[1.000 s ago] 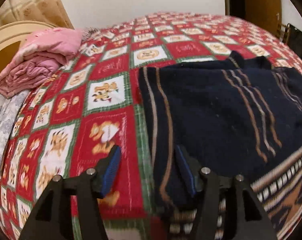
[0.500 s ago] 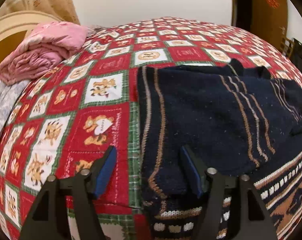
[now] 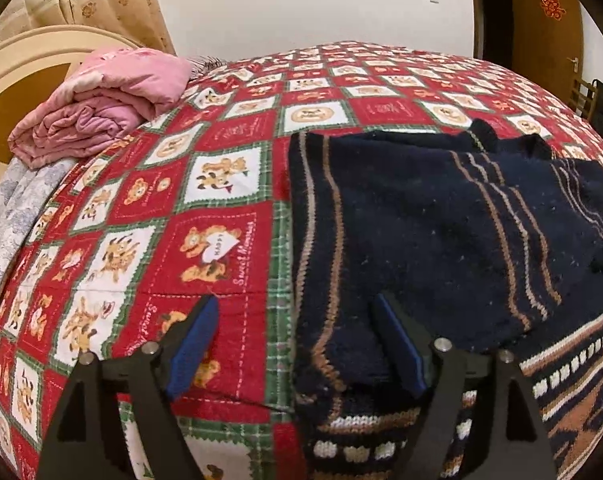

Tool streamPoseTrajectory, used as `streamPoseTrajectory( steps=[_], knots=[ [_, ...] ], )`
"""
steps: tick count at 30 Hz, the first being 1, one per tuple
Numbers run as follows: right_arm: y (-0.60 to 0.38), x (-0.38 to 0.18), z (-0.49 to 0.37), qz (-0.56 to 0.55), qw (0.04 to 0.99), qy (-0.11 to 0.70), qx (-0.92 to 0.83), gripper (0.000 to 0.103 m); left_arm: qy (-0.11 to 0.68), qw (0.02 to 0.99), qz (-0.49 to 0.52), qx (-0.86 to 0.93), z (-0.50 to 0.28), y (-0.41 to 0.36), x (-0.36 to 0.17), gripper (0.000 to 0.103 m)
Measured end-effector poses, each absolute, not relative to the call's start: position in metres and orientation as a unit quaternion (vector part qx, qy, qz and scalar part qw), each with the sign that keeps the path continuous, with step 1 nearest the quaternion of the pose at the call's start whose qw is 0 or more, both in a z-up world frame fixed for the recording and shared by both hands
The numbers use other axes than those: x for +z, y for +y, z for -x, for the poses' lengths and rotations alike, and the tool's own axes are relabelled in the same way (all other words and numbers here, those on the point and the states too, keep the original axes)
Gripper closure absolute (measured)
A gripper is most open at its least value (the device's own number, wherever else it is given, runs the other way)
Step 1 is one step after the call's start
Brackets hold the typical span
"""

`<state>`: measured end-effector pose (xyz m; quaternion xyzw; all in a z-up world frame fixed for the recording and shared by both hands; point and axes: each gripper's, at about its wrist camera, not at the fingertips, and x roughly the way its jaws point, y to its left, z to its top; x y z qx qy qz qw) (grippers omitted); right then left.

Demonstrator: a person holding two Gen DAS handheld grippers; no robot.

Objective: Fold small clothes

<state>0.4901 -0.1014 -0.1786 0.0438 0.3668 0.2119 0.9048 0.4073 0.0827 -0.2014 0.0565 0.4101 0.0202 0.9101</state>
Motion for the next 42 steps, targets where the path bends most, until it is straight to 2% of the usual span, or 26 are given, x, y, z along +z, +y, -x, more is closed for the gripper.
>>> streamPoseTrajectory(
  steps=[2, 4, 8, 17, 22, 30, 35, 42],
  knots=[
    [-0.074, -0.192, -0.500, 0.034, 0.891, 0.410, 0.192, 0.052, 0.413, 0.909, -0.045, 0.018, -0.408, 0.087, -0.202, 0.017],
    [-0.069, -0.207, -0.506, 0.062, 0.882, 0.439, 0.159, 0.052, 0.417, 0.908, -0.030, 0.014, -0.410, 0.091, -0.203, 0.016],
    [-0.091, -0.210, -0.506, 0.000, 0.883, 0.439, 0.167, 0.051, 0.424, 0.906, -0.009, 0.010, -0.411, 0.097, -0.205, 0.013],
    [-0.093, -0.213, -0.483, 0.043, 0.876, 0.452, 0.162, 0.049, 0.432, 0.902, 0.008, 0.019, -0.414, 0.103, -0.206, 0.004],
    [-0.119, -0.212, -0.464, 0.010, 0.881, 0.447, 0.153, 0.046, 0.442, 0.896, 0.040, 0.012, -0.411, 0.112, -0.205, 0.003],
    [-0.127, -0.217, -0.431, 0.120, 0.884, 0.433, 0.127, 0.046, 0.444, 0.895, 0.043, 0.027, -0.406, 0.113, -0.203, 0.000],
    [-0.139, -0.190, -0.397, 0.075, 0.888, 0.430, 0.148, 0.046, 0.436, 0.896, 0.077, -0.007, -0.360, 0.122, -0.183, 0.000],
    [-0.217, -0.175, -0.297, -0.002, 0.879, 0.436, 0.191, 0.046, 0.406, 0.913, -0.001, -0.039, -0.253, 0.116, -0.172, 0.000]
  ],
)
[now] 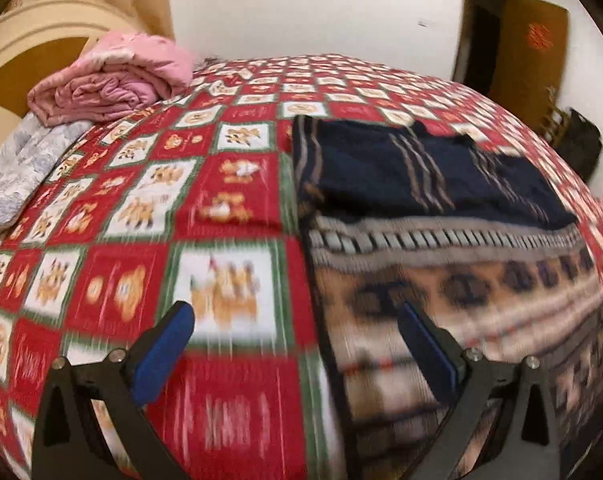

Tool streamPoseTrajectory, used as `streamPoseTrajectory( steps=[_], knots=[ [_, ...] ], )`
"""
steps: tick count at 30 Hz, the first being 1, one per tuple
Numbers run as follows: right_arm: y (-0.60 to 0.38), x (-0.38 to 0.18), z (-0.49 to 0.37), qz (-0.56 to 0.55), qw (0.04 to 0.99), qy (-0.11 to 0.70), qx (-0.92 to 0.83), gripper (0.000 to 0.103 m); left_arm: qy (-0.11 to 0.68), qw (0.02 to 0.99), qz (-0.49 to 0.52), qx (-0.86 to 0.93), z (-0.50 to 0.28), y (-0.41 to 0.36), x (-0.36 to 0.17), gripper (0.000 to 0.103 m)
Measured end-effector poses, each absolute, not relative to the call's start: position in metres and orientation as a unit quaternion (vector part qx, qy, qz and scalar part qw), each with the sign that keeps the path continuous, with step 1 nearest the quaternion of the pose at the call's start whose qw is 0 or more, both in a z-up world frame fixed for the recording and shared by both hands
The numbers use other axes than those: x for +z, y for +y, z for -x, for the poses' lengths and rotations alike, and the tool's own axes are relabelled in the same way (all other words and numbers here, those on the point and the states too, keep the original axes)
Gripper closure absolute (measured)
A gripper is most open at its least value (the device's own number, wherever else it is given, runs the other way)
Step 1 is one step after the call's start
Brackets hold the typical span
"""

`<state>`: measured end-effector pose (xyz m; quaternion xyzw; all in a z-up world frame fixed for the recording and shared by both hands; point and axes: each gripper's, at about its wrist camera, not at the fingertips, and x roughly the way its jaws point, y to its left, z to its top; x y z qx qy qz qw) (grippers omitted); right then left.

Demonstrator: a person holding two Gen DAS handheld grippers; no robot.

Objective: Fold small clothes

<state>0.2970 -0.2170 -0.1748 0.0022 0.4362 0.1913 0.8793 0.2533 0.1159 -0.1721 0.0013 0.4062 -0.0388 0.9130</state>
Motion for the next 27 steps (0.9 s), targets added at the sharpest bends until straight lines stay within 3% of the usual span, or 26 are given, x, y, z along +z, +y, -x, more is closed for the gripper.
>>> streamPoseTrajectory(
  steps=[10, 14, 21, 24, 27],
  knots=[
    [-0.288, -0.179, -0.210, -0.097, 0.877, 0.442, 0.159, 0.046, 0.411, 0.910, -0.039, -0.042, -0.164, 0.087, -0.188, 0.000],
    [-0.290, -0.192, -0.186, -0.165, 0.847, 0.467, 0.193, 0.046, 0.428, 0.903, -0.018, -0.047, -0.143, 0.084, -0.196, 0.000],
    [-0.271, -0.212, -0.147, -0.176, 0.829, 0.487, 0.214, 0.046, 0.450, 0.892, 0.029, -0.042, -0.109, 0.091, -0.214, 0.003],
    [-0.268, -0.217, -0.138, -0.184, 0.824, 0.488, 0.219, 0.055, 0.450, 0.891, 0.040, -0.045, -0.098, 0.093, -0.214, 0.005],
    [-0.262, -0.225, -0.135, -0.186, 0.817, 0.499, 0.222, 0.056, 0.453, 0.889, 0.040, -0.048, -0.095, 0.089, -0.214, 0.008]
  ],
)
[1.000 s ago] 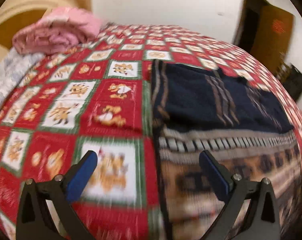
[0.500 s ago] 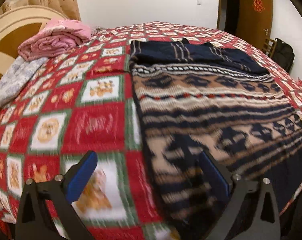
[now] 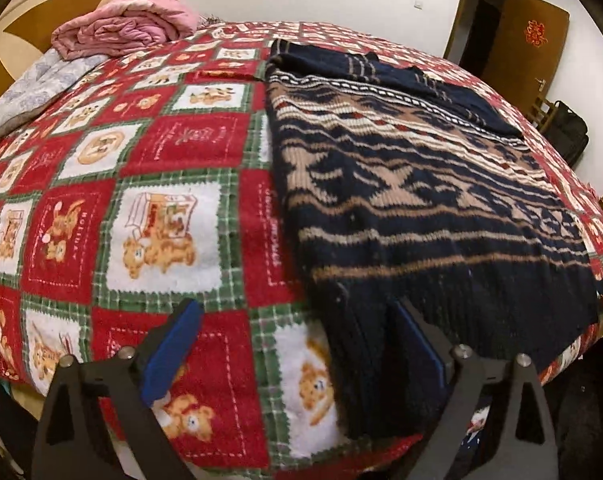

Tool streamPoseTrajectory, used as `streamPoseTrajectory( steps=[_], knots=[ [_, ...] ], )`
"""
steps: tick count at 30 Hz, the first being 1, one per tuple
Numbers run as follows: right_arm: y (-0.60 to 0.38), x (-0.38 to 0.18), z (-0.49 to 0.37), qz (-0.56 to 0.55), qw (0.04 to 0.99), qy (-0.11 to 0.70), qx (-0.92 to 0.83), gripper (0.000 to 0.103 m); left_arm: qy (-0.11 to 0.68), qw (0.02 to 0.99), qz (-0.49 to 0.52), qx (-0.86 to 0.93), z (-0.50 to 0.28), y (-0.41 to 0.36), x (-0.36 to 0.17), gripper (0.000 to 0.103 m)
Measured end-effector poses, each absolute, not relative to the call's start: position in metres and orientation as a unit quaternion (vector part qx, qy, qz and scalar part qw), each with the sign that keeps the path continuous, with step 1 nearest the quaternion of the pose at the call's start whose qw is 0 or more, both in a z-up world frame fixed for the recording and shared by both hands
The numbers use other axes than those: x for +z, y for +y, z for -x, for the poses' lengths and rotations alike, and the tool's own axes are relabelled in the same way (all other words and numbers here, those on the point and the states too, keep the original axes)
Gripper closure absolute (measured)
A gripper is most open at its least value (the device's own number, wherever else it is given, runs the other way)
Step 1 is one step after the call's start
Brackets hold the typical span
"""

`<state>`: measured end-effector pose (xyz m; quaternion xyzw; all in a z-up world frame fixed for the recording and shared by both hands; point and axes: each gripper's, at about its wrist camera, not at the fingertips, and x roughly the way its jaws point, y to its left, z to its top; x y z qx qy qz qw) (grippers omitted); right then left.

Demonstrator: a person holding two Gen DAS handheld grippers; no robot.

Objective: Fold small clothes

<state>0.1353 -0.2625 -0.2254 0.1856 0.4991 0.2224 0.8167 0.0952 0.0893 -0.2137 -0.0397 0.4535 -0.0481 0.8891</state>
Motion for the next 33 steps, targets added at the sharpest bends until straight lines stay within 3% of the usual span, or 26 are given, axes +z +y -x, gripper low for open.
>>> streamPoseTrajectory(
  steps=[8, 12, 27, 28, 31, 33],
  knots=[
    [-0.259, -0.237, -0.131, -0.186, 0.808, 0.515, 0.216, 0.056, 0.468, 0.881, 0.033, -0.057, -0.084, 0.077, -0.216, 0.014],
    [-0.257, -0.238, -0.131, -0.191, 0.803, 0.518, 0.222, 0.056, 0.473, 0.876, 0.049, -0.079, -0.082, 0.072, -0.211, 0.027],
    [-0.253, -0.246, -0.130, -0.215, 0.795, 0.516, 0.235, 0.058, 0.464, 0.882, 0.036, -0.073, -0.078, 0.064, -0.216, 0.033],
    [-0.252, -0.247, -0.131, -0.216, 0.796, 0.514, 0.236, 0.066, 0.464, 0.882, 0.032, -0.072, -0.078, 0.062, -0.216, 0.035],
    [-0.246, -0.248, -0.130, -0.218, 0.793, 0.513, 0.246, 0.085, 0.471, 0.877, 0.031, -0.088, -0.078, 0.061, -0.211, 0.058],
    [-0.240, -0.252, -0.127, -0.212, 0.788, 0.519, 0.256, 0.085, 0.475, 0.874, 0.047, -0.093, -0.079, 0.064, -0.209, 0.061]
  ],
)
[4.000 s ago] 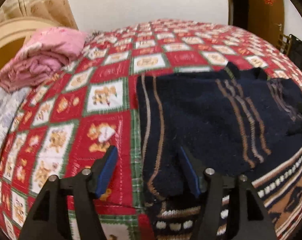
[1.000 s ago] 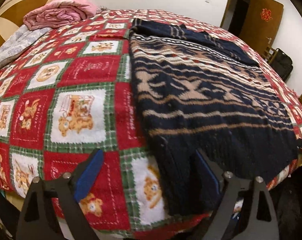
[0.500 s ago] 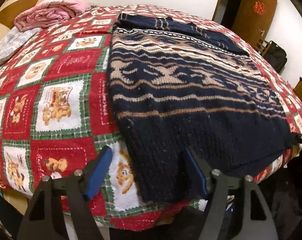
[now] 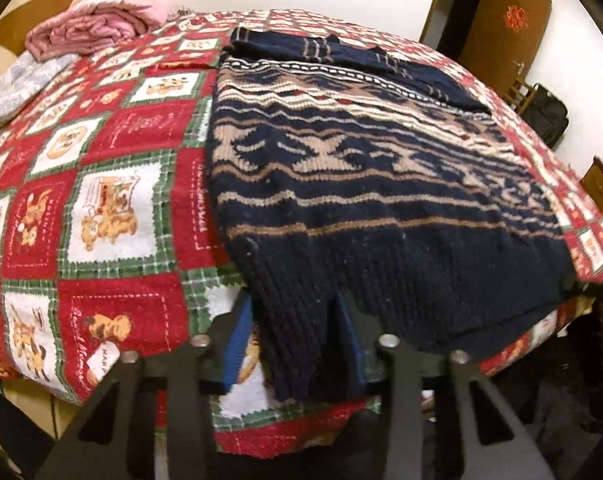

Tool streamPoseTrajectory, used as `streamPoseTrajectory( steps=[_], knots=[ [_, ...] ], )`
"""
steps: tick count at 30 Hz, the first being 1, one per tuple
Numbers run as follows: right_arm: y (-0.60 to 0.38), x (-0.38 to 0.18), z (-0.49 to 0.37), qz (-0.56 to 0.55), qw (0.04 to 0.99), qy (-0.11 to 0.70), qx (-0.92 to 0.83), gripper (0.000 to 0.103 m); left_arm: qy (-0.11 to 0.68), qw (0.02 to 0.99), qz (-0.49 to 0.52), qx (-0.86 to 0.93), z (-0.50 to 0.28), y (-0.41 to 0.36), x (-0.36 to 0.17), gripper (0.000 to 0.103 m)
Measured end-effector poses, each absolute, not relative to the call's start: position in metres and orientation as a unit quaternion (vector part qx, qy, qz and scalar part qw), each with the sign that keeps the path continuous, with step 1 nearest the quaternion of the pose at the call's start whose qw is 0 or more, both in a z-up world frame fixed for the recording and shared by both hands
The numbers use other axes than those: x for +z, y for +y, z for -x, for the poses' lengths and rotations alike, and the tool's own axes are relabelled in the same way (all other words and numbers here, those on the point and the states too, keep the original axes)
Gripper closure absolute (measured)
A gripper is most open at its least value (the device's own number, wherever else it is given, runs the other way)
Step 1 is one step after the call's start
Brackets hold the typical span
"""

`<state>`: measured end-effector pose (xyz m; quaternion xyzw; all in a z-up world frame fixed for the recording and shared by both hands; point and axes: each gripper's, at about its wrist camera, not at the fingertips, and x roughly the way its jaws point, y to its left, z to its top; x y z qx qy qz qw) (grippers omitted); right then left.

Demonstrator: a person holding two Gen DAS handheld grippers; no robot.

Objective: Fold small clothes
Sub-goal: 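Grasp the sweater hem edge with both tools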

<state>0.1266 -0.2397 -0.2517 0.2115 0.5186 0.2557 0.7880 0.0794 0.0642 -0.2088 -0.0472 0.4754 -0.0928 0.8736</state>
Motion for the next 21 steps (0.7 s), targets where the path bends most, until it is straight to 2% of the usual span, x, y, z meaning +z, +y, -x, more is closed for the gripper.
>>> streamPoseTrajectory(
  steps=[10, 12, 13, 15, 21],
  knots=[
    [-0.245, -0.257, -0.122, -0.235, 0.788, 0.508, 0.255, 0.085, 0.480, 0.869, 0.059, -0.107, -0.079, 0.067, -0.211, 0.059],
    [-0.245, -0.255, -0.120, -0.231, 0.791, 0.505, 0.256, 0.085, 0.480, 0.869, 0.046, -0.112, -0.077, 0.067, -0.211, 0.075],
    [-0.244, -0.253, -0.119, -0.228, 0.792, 0.504, 0.258, 0.085, 0.480, 0.867, 0.051, -0.120, -0.076, 0.068, -0.211, 0.089],
    [-0.240, -0.251, -0.118, -0.219, 0.792, 0.503, 0.267, 0.090, 0.481, 0.865, 0.066, -0.124, -0.075, 0.070, -0.211, 0.090],
    [-0.235, -0.238, -0.115, -0.218, 0.802, 0.480, 0.280, 0.091, 0.479, 0.857, 0.123, -0.146, -0.077, 0.083, -0.207, 0.092]
  ],
)
